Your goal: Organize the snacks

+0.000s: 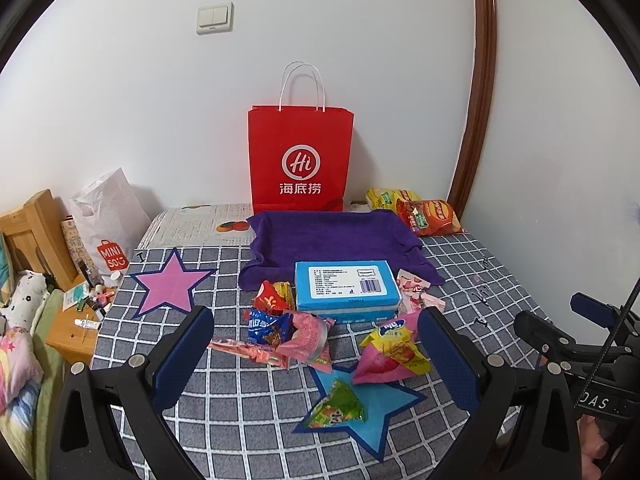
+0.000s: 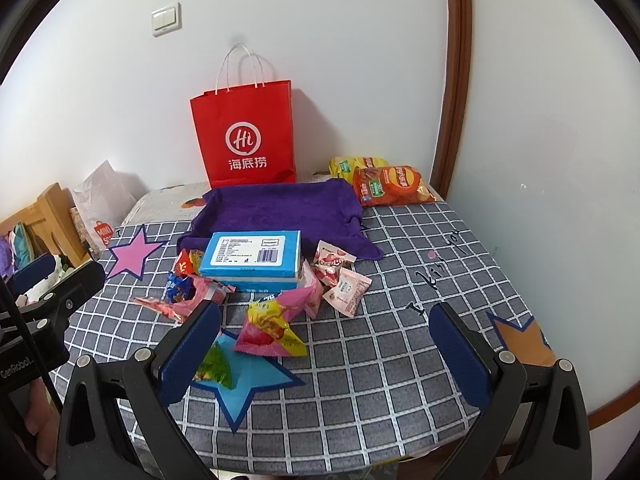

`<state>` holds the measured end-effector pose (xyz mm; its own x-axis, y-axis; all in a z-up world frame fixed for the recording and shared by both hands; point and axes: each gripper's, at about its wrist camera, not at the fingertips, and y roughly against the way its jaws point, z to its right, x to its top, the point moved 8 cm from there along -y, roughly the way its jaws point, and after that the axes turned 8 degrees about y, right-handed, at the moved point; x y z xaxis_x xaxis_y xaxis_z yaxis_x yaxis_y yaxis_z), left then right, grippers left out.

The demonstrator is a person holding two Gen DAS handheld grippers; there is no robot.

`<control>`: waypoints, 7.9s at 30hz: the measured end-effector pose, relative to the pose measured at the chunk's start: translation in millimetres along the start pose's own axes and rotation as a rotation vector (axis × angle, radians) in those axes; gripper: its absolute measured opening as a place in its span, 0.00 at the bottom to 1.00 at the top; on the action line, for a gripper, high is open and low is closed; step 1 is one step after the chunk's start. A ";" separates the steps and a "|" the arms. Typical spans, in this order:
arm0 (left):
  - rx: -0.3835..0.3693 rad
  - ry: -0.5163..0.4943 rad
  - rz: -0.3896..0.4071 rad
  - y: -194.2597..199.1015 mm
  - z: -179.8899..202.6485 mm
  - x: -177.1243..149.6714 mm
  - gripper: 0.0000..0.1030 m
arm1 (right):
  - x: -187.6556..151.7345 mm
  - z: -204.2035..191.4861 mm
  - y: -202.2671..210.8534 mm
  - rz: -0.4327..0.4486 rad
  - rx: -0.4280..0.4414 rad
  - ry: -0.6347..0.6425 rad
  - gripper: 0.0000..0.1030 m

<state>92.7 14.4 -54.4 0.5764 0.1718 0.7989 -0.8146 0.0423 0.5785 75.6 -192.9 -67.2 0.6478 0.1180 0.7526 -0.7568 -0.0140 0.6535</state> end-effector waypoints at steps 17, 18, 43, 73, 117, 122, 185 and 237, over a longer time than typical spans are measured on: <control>0.055 0.060 -0.177 -105.2 -57.5 -13.6 0.93 | -17.3 1.2 -111.4 -0.179 0.005 -0.031 0.97; 0.056 0.065 -0.184 -110.5 -61.8 -15.0 0.92 | -17.6 0.0 -116.9 -0.181 0.007 -0.029 0.97; 0.037 0.054 -0.309 -196.4 -107.7 -46.7 0.92 | -41.1 -58.7 -227.6 -0.375 0.067 0.018 0.93; -0.009 0.060 -0.368 -228.6 -111.1 -62.6 0.38 | -31.7 -54.1 -250.7 -0.363 0.027 0.029 0.71; 0.011 0.133 -0.359 -152.6 -116.3 -79.1 0.37 | -69.4 -38.0 -202.0 -0.378 0.145 -0.055 0.79; 0.013 0.127 -0.386 -156.2 -113.2 -86.7 0.44 | -73.7 -43.0 -189.9 -0.367 0.157 -0.019 0.86; -0.010 0.043 -0.237 -194.5 -55.9 48.7 0.36 | 20.4 30.1 -200.8 -0.237 0.131 -0.085 0.79; -0.024 -0.005 -0.222 -189.7 -32.2 57.2 0.36 | 20.8 51.1 -203.3 -0.183 0.104 -0.145 0.53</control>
<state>278.1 47.8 -123.7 0.7417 0.1508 0.6536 -0.6693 0.1021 0.7360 247.4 -238.3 -180.3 0.7847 -0.0158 0.6196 -0.6174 -0.1086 0.7791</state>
